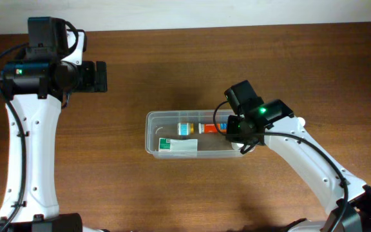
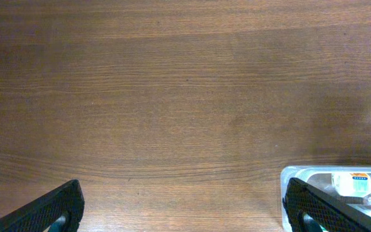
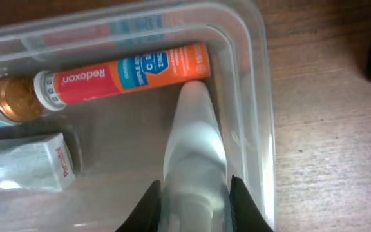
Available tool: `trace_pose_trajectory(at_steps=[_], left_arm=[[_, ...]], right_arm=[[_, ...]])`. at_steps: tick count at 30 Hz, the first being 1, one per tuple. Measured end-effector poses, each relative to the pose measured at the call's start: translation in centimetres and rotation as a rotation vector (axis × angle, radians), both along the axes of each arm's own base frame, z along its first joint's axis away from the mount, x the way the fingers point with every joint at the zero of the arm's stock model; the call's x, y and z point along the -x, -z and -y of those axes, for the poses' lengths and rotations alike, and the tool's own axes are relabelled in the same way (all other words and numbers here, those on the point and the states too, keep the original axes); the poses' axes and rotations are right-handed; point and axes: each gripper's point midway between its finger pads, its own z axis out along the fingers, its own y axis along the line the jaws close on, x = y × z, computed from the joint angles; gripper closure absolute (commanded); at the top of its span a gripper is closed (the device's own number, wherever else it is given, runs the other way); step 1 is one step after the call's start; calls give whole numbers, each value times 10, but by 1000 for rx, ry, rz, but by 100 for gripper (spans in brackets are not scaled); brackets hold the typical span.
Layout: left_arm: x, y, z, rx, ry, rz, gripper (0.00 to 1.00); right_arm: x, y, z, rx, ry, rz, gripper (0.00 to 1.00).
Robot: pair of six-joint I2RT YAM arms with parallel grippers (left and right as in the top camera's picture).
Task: Pack container
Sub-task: 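Lower the glue bottle into the container and release it, then grasp the dark bottle with white cap with the right gripper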
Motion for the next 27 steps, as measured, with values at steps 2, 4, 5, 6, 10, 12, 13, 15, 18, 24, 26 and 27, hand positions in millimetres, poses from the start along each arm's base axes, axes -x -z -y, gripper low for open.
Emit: trace_pose_trajectory(at_steps=[2,4,5,6,10,12,13,15,18,24,26,27], left_arm=[[0,0,0,0,0,0,0],[0,0,0,0,0,0,0],[0,0,0,0,0,0,0],[0,0,0,0,0,0,0],[0,0,0,0,0,0,0],[0,0,0,0,0,0,0],[0,0,0,0,1,0,0],[0,0,0,0,0,0,0],[0,0,0,0,0,0,0],[0,0,0,0,0,0,0],[0,0,0,0,0,0,0],[0,0,0,0,0,0,0]], right_arm=[[-1,0,0,2,0,5,56],[-2,0,0,3,-5,7,45],[-2,0,0,3,-7,7,37],[-2,-2,0,2,-12,12,32],[-7,-36,-3,-24,-42,93,22],[-10,-63,-2,-42,-52,161,19],[-10,-80,-1,-49,-53,203,18],[-7,-112,6,-50,-46,284,17],[3,-144,28,-26,-5,364,17],[8,-139,108,85,216,307,17],[3,-128,129,95,272,265,17],[-1,-120,137,95,288,238,17]])
